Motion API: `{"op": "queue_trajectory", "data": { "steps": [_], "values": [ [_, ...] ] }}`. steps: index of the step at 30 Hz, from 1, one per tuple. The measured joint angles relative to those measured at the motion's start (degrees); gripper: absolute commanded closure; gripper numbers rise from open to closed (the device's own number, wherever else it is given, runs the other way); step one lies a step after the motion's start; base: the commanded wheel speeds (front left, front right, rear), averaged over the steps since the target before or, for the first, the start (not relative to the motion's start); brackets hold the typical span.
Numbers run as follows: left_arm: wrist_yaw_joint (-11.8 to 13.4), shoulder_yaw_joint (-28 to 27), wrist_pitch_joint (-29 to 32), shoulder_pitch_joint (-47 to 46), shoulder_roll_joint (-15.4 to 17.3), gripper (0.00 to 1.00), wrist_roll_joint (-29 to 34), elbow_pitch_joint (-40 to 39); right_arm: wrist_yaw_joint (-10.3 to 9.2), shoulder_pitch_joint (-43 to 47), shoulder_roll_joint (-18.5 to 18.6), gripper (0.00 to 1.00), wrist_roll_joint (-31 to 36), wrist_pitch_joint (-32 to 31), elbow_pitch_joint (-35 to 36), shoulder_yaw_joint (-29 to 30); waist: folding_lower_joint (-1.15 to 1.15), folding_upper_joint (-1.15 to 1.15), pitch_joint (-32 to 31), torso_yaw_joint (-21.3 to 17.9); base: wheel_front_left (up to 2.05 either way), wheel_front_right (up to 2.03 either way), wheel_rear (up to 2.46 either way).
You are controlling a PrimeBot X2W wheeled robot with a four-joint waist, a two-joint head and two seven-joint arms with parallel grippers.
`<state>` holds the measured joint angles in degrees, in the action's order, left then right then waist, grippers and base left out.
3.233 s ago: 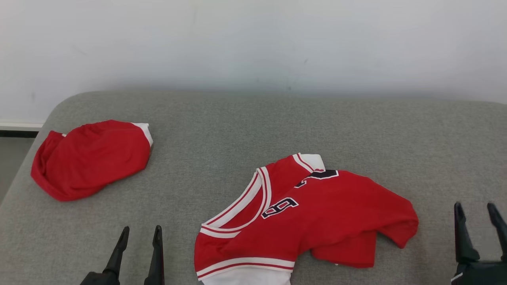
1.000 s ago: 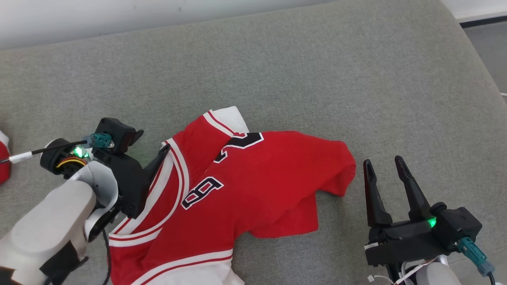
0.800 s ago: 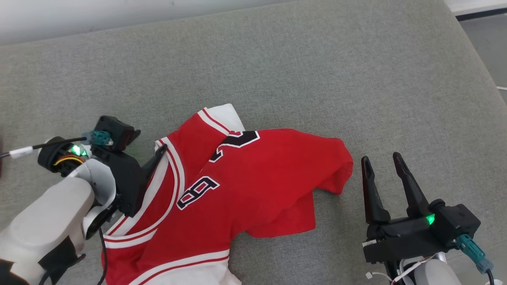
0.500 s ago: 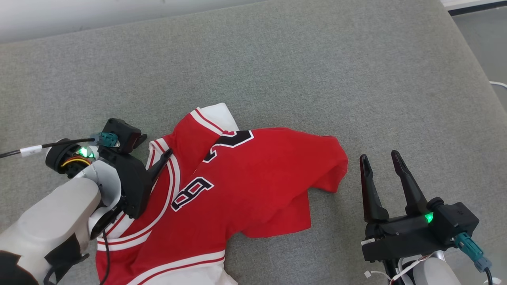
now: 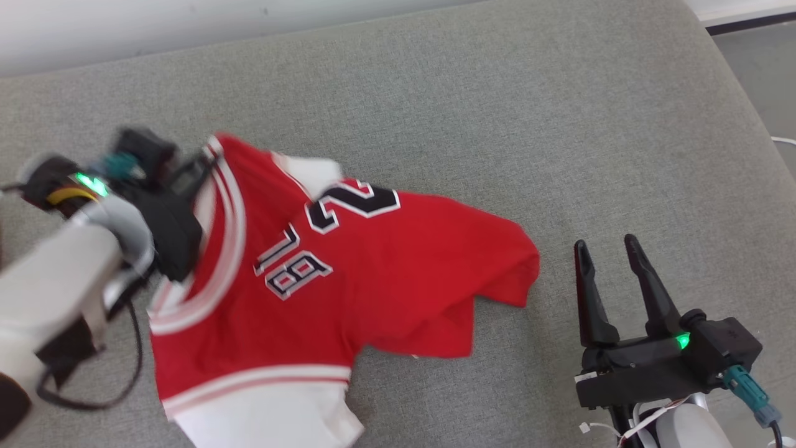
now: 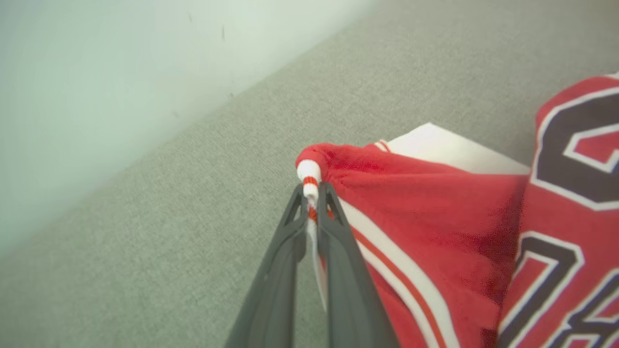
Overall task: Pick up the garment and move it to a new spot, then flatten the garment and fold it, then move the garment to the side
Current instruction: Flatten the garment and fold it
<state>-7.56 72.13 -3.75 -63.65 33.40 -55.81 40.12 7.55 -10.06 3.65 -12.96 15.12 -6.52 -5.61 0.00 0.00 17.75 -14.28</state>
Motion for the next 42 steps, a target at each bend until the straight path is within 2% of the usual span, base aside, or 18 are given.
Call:
{"op": "queue_trajectory", "data": {
  "steps": [7, 14, 15, 16, 17, 21, 28, 36, 42],
  "values": [
    [0.2, -2.9, -8.4, -6.3, 0.7, 1.0, 0.5, 8.2, 0.0, 0.1, 0.3, 0.0, 0.7, 0.0, 0.6, 2.1, 0.0, 0.0, -0.9, 0.1, 0.0, 0.0, 0.0],
    [4.0, -4.6, -10.9, -7.0, 1.0, 1.0, 3.2, 14.0, 0.0, 0.5, 0.3, 0.0, 1.5, 0.0, 1.2, 3.1, 0.0, 0.0, -0.7, 0.4, 0.0, 0.0, 0.0],
    [3.8, -4.8, -11.1, -6.7, 0.7, 0.69, 3.4, 14.2, 0.0, 0.6, 0.3, 0.0, 1.5, 0.0, 1.2, 3.1, 0.0, 0.0, -0.6, 0.6, 0.0, 0.0, 0.0],
    [3.5, -5.2, -11.1, -6.4, 0.4, 0.05, 3.4, 14.4, 0.0, 0.6, 0.3, 0.0, 1.5, 0.0, 1.2, 3.0, 0.0, 0.0, -0.6, 0.8, 0.0, 0.0, 0.0],
    [3.5, -5.6, -11.1, -6.0, -0.1, 0.0, 3.6, 14.4, 0.0, 0.6, 0.4, 0.0, 1.5, 0.0, 1.3, 3.0, 0.0, 0.0, -0.7, 1.0, 0.0, 0.0, 0.0],
    [4.1, -9.5, -11.2, -5.4, -0.8, 0.0, 6.0, 11.8, 0.0, 0.7, 0.6, 0.0, 1.9, 0.0, 1.4, 3.3, 0.0, 0.0, -1.0, 2.3, 0.0, 0.0, 0.0],
    [7.8, -21.8, -11.3, 1.5, -0.5, 0.0, 11.1, 1.6, 0.0, 1.7, 1.0, 0.0, 2.0, 0.0, 1.4, 3.8, 0.0, 0.0, -3.6, 4.7, 0.0, 0.0, 0.0],
    [11.3, -38.6, -11.3, 17.2, -0.8, 0.0, 19.1, -13.7, 0.0, 3.9, 1.3, 0.0, 2.0, 0.0, 1.1, 4.8, 0.0, 0.0, -7.2, 8.5, 0.0, 0.0, 0.0],
    [12.2, -48.3, -11.3, 30.2, -3.8, 0.0, 24.3, -22.1, 0.0, 5.8, 1.6, 0.0, 2.1, 0.0, 1.0, 6.0, -0.01, 0.0, -9.8, 11.7, 0.0, 0.0, 0.0]
  ]
}}
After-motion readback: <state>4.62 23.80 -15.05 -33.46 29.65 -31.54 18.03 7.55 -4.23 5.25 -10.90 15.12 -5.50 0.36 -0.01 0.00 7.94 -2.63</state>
